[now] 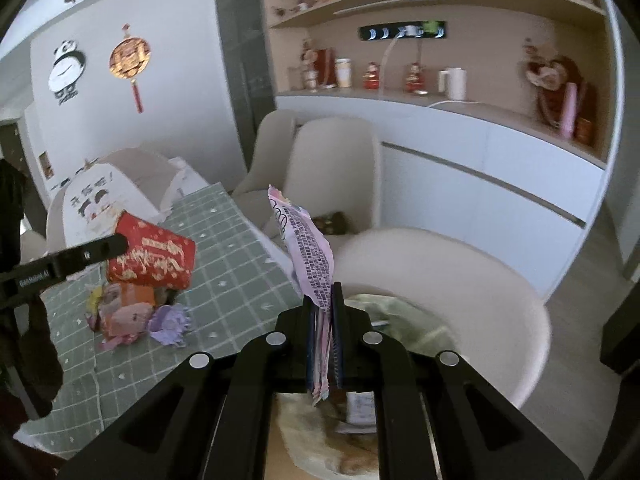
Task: Collect trash
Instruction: 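Carry the red can and pink wrapper to the bin and release them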
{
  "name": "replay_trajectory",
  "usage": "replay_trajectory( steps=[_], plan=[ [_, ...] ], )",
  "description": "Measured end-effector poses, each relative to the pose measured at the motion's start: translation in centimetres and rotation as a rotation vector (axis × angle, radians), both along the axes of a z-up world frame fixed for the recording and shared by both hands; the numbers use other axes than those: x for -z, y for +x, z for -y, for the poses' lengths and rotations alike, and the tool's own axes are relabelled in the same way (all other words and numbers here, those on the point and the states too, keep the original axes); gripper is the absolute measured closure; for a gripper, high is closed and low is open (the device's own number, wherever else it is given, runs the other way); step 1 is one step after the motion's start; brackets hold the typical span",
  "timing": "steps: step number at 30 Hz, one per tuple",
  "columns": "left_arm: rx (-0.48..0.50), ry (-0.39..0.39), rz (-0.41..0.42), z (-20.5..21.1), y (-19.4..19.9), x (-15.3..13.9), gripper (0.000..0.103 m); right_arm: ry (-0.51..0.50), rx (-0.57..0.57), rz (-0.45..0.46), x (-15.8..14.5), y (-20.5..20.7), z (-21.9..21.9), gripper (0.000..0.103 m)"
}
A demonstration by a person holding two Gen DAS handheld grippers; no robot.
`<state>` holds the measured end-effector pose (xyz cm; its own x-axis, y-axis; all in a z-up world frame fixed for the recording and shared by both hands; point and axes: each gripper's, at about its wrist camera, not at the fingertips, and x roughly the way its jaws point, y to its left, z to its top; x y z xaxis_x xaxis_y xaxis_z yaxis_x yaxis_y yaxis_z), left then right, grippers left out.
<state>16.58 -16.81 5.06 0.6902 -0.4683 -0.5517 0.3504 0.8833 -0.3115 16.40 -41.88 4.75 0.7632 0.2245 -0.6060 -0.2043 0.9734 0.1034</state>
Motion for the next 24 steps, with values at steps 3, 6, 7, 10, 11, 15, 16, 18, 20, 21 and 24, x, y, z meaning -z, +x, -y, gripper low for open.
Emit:
replay_trajectory(
  steps=[3,6,7,10,11,15,16,18,20,21,24],
  plan=[
    [0.047,0.001,-0.006,2.9,0.0,0.1,0.100,-0.001,0.033,0.012,-0.2,-1.2,2.7,0.094],
    [0.099,0.009,-0.006,5.9,-0.3,0.4,0.100,0.005,0.059,0.012,-0.1,-2.0,4.7,0.094],
    [0.112,0.011,-0.008,6.5,-0.5,0.5,0.100,0.007,0.067,0.011,0.0,-2.2,5.1,0.094],
    [0.147,0.021,-0.018,8.5,-0.6,1.2,0.100,0.015,0.086,0.009,0.3,-2.9,6.7,0.094],
    [0.158,0.025,-0.026,9.1,-0.5,1.5,0.100,0.018,0.092,0.007,0.5,-3.0,7.0,0.094],
    [0.184,0.031,-0.067,10.8,-0.1,3.0,0.100,0.040,0.116,0.003,1.2,-3.3,8.1,0.094],
    [0.194,0.034,-0.079,11.4,0.0,3.5,0.100,0.046,0.121,0.000,1.4,-3.3,8.4,0.094],
    [0.206,0.036,-0.091,12.1,0.1,4.2,0.100,0.053,0.125,-0.008,1.9,-3.2,8.9,0.094],
    [0.218,0.043,-0.106,13.0,0.5,4.8,0.100,0.052,0.130,-0.015,2.2,-3.0,9.2,0.094],
    [0.223,0.046,-0.112,13.5,0.7,5.0,0.100,0.054,0.134,-0.018,2.4,-3.0,9.3,0.094],
    [0.247,0.057,-0.124,14.7,1.1,5.5,0.100,0.063,0.147,-0.023,2.5,-2.6,10.0,0.094]
  ],
)
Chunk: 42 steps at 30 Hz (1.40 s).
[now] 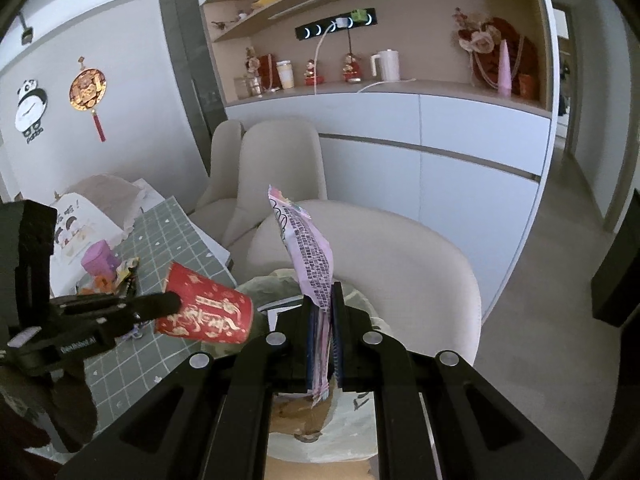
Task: Collect trash
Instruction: 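Carry the red can and pink wrapper to the bin and release them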
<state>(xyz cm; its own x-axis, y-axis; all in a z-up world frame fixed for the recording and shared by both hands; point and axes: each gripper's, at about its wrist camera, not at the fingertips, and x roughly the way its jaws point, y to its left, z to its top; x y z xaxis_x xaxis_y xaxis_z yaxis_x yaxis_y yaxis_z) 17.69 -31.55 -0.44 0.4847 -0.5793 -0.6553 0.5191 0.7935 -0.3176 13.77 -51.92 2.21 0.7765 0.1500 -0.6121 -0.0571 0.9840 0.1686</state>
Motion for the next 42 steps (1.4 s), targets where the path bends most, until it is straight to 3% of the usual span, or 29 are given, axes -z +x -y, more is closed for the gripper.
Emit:
replay_trajectory(
  steps=[7,9,11,17,23,30,36,40,42],
  plan=[
    [0.027,0.019,-0.004,2.1,1.7,0.6,0.100,0.009,0.023,-0.005,0.3,0.5,1.0,0.094],
    [0.031,0.007,-0.018,2.2,2.1,0.7,0.095,0.012,0.030,-0.008,0.5,0.6,1.2,0.094],
    [0.033,-0.008,-0.037,2.3,2.6,0.8,0.079,0.017,0.037,-0.013,0.7,0.6,1.3,0.094],
    [0.001,-0.004,-0.058,1.5,2.9,1.2,0.076,0.035,0.041,-0.025,1.3,1.0,1.5,0.094],
    [-0.081,0.017,-0.028,-1.2,1.9,1.1,0.063,0.057,-0.010,-0.055,2.8,2.3,-0.3,0.094],
    [-0.185,0.034,-0.003,-5.1,0.6,0.8,0.062,0.055,-0.085,-0.105,5.3,4.7,-3.8,0.094],
    [-0.296,0.032,-0.017,-9.6,-0.5,0.6,0.061,0.061,-0.079,-0.151,7.4,6.4,-5.4,0.092],
    [-0.359,0.030,-0.030,-12.2,-1.2,0.7,0.060,0.061,-0.080,-0.174,8.6,6.9,-6.2,0.067],
    [-0.387,0.029,-0.042,-13.3,-1.6,1.0,0.060,0.054,-0.079,-0.176,8.8,6.9,-6.6,0.064]
  ],
)
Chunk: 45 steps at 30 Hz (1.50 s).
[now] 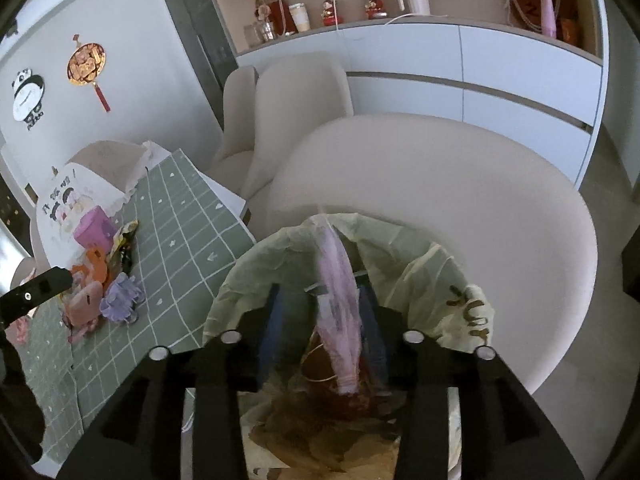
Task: Collect trash
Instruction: 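Carry the red can and pink wrapper to the bin and release them, then grasp a white wrapper with the left gripper while the right grasps a yellow snack bag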
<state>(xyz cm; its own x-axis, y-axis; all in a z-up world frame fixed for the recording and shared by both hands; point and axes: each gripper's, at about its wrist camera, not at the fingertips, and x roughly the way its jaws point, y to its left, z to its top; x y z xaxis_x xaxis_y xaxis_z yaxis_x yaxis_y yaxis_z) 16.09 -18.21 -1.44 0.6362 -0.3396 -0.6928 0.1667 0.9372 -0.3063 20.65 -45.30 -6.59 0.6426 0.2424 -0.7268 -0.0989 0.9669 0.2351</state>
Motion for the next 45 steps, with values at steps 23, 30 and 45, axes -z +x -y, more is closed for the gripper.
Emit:
replay_trajectory(
  steps=[23,30,45],
  plan=[
    [-0.050,0.033,0.031,-15.7,-3.3,0.9,0.059,0.019,0.008,0.095,-3.2,-3.1,-9.4,0.050],
    [-0.186,0.037,0.042,-27.0,-4.5,1.8,0.056,0.000,-0.077,0.071,-3.1,-2.8,-17.7,0.050],
    [-0.336,-0.116,-0.107,-37.9,-1.3,6.6,0.056,-0.135,-0.086,-0.012,-0.5,-1.0,-26.0,0.050]
  ],
)
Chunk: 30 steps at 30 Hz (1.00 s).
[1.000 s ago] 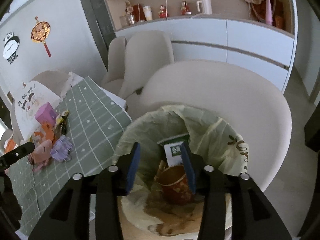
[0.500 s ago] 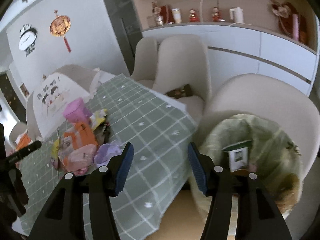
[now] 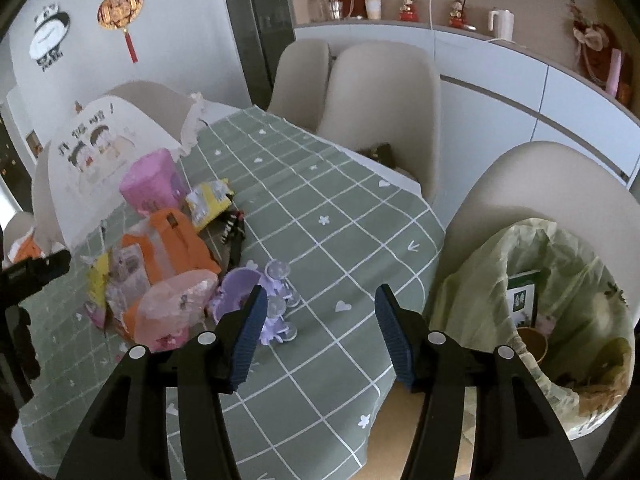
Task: Collect trash
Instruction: 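Grasp a white wrapper with the left gripper while the right grasps a yellow snack bag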
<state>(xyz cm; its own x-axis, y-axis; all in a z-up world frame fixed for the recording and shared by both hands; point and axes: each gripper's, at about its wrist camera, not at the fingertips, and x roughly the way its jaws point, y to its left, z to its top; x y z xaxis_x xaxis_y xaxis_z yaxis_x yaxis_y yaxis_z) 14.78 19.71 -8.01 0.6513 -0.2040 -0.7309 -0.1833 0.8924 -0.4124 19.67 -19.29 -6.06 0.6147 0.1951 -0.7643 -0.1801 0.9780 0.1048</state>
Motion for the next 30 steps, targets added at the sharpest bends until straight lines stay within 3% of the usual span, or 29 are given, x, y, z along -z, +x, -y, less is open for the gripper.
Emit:
replay_trajectory(
  steps=[5,7,9,11,12,16,22,30],
  plan=[
    [-0.100,-0.069,-0.080,-0.1,2.5,2.2,0.056,-0.057,0.022,-0.010,1.0,0.6,-0.2,0.050],
    [-0.121,-0.057,-0.104,0.2,3.2,2.7,0.058,-0.074,0.035,-0.022,1.3,1.0,-0.1,0.050],
    [-0.123,-0.048,-0.126,0.5,3.8,3.0,0.072,-0.078,0.039,-0.031,1.5,1.6,-0.1,0.050],
    [-0.103,-0.031,-0.132,0.9,4.3,2.9,0.096,-0.067,0.018,-0.026,1.4,2.4,-0.2,0.050],
    [-0.087,-0.010,-0.122,1.3,4.4,2.6,0.100,-0.061,0.009,-0.024,1.3,2.6,-0.2,0.050],
    [-0.016,0.018,-0.059,2.4,3.7,0.3,0.102,0.014,-0.111,-0.012,0.9,5.2,-1.3,0.050],
    [0.054,0.053,-0.004,4.2,2.5,-2.6,0.102,0.015,-0.310,-0.039,1.4,10.3,-5.8,0.050],
    [0.016,0.056,-0.041,3.7,2.9,-2.3,0.102,-0.013,-0.515,-0.052,2.2,16.3,-13.3,0.050]
  ],
)
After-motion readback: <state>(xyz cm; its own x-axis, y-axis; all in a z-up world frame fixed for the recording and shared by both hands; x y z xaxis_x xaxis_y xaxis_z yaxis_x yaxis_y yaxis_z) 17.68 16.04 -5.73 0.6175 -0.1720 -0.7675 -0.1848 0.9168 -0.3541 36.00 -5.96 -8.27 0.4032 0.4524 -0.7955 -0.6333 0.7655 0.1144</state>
